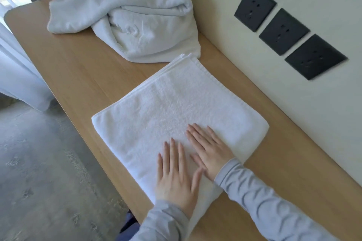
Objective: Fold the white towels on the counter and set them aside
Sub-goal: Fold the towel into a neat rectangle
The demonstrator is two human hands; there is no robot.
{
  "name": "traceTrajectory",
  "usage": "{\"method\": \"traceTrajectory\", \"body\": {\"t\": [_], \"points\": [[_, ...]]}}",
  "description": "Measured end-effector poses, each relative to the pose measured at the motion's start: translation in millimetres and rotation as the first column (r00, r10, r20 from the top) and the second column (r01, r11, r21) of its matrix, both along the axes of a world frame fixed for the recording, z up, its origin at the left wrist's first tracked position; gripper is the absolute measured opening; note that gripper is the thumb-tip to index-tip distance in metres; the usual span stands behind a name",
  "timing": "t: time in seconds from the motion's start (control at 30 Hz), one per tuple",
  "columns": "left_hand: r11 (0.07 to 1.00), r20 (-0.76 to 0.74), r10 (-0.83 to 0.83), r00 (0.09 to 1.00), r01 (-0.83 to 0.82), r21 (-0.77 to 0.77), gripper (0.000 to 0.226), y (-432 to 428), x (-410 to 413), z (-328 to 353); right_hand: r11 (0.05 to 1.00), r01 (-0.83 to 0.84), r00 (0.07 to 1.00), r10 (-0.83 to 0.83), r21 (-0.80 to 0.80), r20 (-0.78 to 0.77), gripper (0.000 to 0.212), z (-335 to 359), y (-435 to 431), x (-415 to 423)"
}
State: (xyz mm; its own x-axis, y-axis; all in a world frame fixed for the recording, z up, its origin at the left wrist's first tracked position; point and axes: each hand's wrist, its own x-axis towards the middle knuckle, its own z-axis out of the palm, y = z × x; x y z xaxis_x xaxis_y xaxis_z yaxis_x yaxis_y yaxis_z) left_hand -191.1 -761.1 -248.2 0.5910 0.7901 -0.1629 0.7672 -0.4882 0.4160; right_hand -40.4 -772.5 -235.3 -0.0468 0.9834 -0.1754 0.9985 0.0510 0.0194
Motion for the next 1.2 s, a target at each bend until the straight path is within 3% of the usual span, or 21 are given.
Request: {"method": "traceTrajectory", "body": {"t": [0.17,0.33,0.43,0.57,0.67,0.73,0.77,0.83,0.9,0.93,1.03,1.2], "points": [[0.998,-0.049,0.028,0.998,-0.025,0.061,0.074,-17,-9,-16,0.998,-0.021,1.0,0.022,-0.056,0.02,0.063,-16,-7,20],[0.999,-0.063,0.028,0.998,-0.025,0.047,0.073,-19,-9,-24,0.954,0.296,0.955,-0.297,-0.047,-0.015,0.066,-17,-18,112],[0.997,-0.057,0.03,0.998,-0.025,0.073,0.072,-19,-9,-25,0.847,0.509,0.852,-0.521,-0.156,-0.051,0.064,-16,-18,149],[1.0,0.005,0.028,1.0,-0.028,0.013,0.075,-15,-9,-16,0.643,0.716,0.626,-0.764,-0.271,-0.157,0.061,-5,-4,164],[0.978,0.297,0.183,0.937,-0.142,-0.155,0.07,6,-17,1,0.596,0.759,0.517,-0.796,-0.262,-0.314,0.06,4,17,165],[0.907,0.463,0.421,0.78,-0.371,-0.201,0.052,28,-29,13,0.594,0.743,0.453,-0.786,-0.309,-0.421,0.063,7,37,162],[0.821,0.471,0.561,0.68,-0.53,-0.213,0.049,41,-36,15,0.592,0.732,0.42,-0.781,-0.336,-0.462,0.064,7,49,160],[0.521,0.352,0.846,0.4,-0.76,-0.389,0.056,65,-50,17,0.575,0.723,0.368,-0.789,-0.381,-0.492,0.067,5,70,157],[0.226,0.155,0.974,0.166,-0.765,-0.604,0.068,84,-61,12,0.553,0.722,0.341,-0.808,-0.417,-0.48,0.07,3,87,154],[0.144,0.091,0.989,0.113,-0.726,-0.672,0.071,90,-64,8,0.544,0.723,0.329,-0.814,-0.427,-0.479,0.072,1,94,153],[0.073,-0.003,0.993,0.121,-0.624,-0.778,0.065,99,-68,-4,0.524,0.721,0.311,-0.83,-0.455,-0.463,0.079,-2,107,151],[0.136,0.016,0.98,0.2,-0.603,-0.786,0.034,103,-62,-9,0.477,0.704,0.347,-0.877,-0.526,-0.332,0.091,1,118,150]]}}
